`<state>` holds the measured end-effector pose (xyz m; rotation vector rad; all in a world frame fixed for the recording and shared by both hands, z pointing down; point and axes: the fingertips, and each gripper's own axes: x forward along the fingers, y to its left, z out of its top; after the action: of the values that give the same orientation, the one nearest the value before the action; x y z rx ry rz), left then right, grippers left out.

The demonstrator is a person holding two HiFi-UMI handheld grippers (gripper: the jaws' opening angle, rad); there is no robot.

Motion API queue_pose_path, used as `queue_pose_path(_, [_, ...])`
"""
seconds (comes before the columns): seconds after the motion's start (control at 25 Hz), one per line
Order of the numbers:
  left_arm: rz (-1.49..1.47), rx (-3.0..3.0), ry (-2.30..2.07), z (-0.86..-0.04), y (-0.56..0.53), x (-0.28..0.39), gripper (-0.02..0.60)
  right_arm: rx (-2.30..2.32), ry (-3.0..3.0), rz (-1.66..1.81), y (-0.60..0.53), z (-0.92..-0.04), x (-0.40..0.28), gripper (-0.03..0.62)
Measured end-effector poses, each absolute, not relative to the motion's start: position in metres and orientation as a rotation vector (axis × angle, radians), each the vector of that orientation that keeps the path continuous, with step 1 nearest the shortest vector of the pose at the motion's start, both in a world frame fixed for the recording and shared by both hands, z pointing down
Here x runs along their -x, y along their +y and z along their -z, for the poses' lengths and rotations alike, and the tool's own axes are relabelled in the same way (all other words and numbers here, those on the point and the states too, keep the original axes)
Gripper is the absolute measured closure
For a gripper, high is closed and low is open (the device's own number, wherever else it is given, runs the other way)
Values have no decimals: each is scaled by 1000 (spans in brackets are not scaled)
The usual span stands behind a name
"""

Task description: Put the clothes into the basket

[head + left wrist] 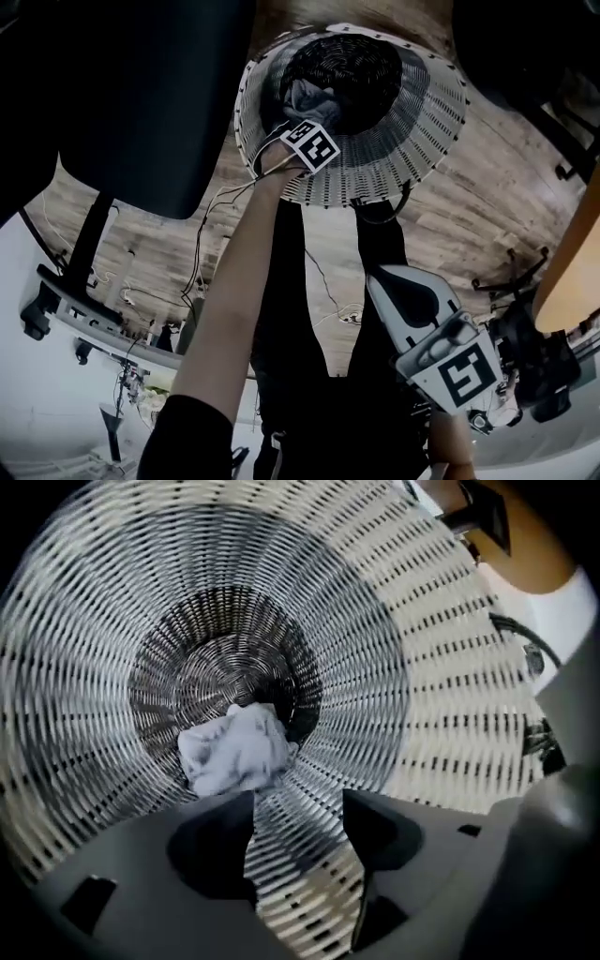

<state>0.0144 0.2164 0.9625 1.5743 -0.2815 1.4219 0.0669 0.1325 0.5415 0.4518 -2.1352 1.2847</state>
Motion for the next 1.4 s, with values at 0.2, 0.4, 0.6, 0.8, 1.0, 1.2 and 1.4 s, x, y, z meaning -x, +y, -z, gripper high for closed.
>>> queue_pose_path(0.2, [-1430,-1604,-274,-930,214,-11,290,-455,-2188,-1238,129,-516,-58,577])
queue_pose_path(0.4, [-1400,-1635,-266,-883,218,-15,290,-468,-2234,-1191,125,-480,-52,577])
queue_pose_path(0.6, [-1371,-1664,-271,-838,219,-10,290,-449,-2277,-1117,132,-451,-57,577])
queue_pose_path(0.8, [-1299,-1688,-346,-781,209,0,290,-469,-2304,-1018,135,-420,-68,577])
queue_pose_path(1.0, [-1262,-1640,-453,-720,214,15,290,-540,-2312,-957,129,-388,-90,577])
queue_pose_path(1.2, [-1244,-1588,-403,-652,227,20,293,-633,-2321,-895,116,-346,-102,577])
queue_pose_path(1.4, [-1150,-1741,-540,-594,211,22,325,-680,-2341,-906,121,-306,-103,577])
